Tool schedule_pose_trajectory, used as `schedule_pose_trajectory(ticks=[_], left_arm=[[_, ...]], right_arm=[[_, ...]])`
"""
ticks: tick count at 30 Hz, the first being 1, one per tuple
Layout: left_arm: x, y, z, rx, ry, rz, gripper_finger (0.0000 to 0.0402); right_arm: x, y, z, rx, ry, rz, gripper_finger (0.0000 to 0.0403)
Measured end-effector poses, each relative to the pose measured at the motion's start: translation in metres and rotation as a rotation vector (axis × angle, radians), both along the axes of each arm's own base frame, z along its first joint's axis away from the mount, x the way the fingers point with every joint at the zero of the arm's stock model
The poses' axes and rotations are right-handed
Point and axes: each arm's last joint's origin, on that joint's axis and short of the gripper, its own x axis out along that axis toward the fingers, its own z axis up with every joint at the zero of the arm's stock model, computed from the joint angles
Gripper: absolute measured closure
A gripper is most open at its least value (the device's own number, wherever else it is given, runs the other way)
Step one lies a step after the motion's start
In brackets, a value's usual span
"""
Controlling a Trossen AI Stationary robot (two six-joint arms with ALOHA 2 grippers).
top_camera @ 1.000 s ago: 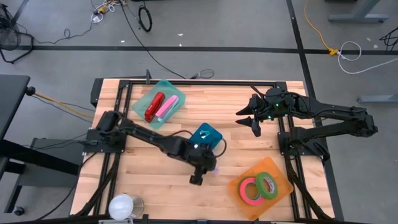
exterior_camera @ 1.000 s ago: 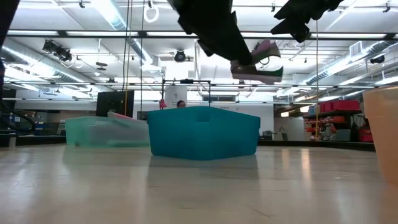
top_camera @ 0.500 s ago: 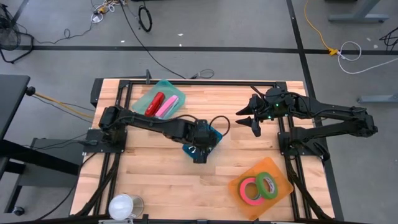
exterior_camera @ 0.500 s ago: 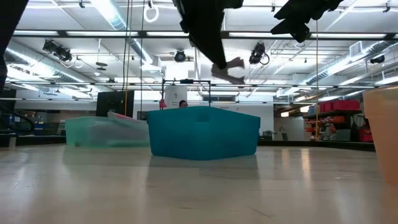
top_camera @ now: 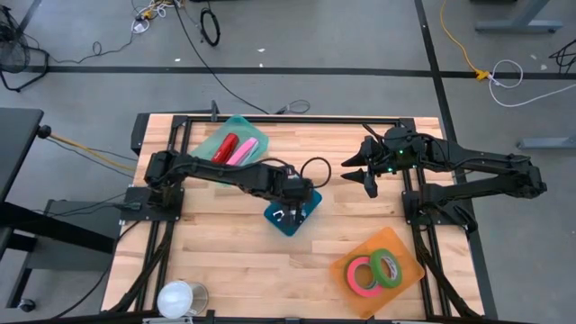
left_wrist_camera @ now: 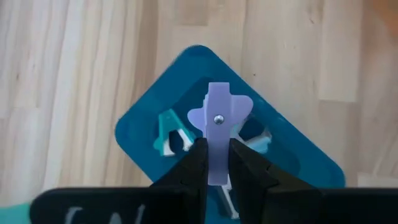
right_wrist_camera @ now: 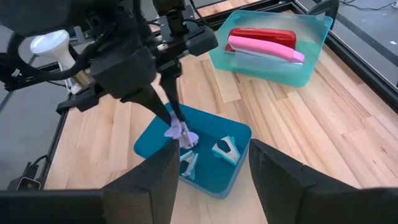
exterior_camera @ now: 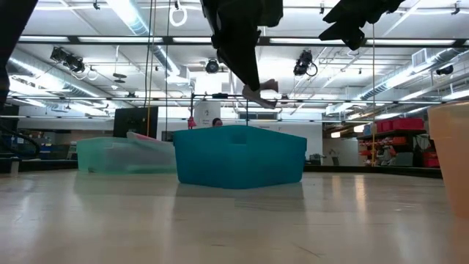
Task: Pick and place Stapler, Stapler remover, tape
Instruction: Put the purple staple remover into the blue bin, then return to Home Position
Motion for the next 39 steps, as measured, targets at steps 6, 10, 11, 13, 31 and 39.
schedule_pose_trajectory(ticks=[6,10,11,13,31,39], left_arm=[[0.005,0.007,-0.023,-0.023,0.021,0.013,0.0344],[0.006,0.012,-0.040,-0.036,0.019,0.024,0.0344],[0.007,0.014,-0.042,-0.038,0.020,0.030,0.0344],[0.005,0.016,-0.044,-0.046,0.038,0.048,0.0344],[0.016,0.017,-0.041,-0.077,-0.071,0.070,0.0246],[0.015,0.014,-0.032,-0.109,-0.123,0.108,0.0302]], right_arm=[[0.000,0.000,0.000,0.006,0.001,-0.003,0.0211],[0.000,0.000,0.000,0.006,0.003,-0.004,0.0211],[0.000,0.000,0.000,0.006,0.002,-0.004,0.0211],[0.000,0.000,0.000,0.006,0.001,-0.004,0.0211],[0.000,0.000,0.000,0.006,0.002,-0.003,0.0211],[0.001,0.000,0.001,-0.014,-0.016,0.006,0.0236]])
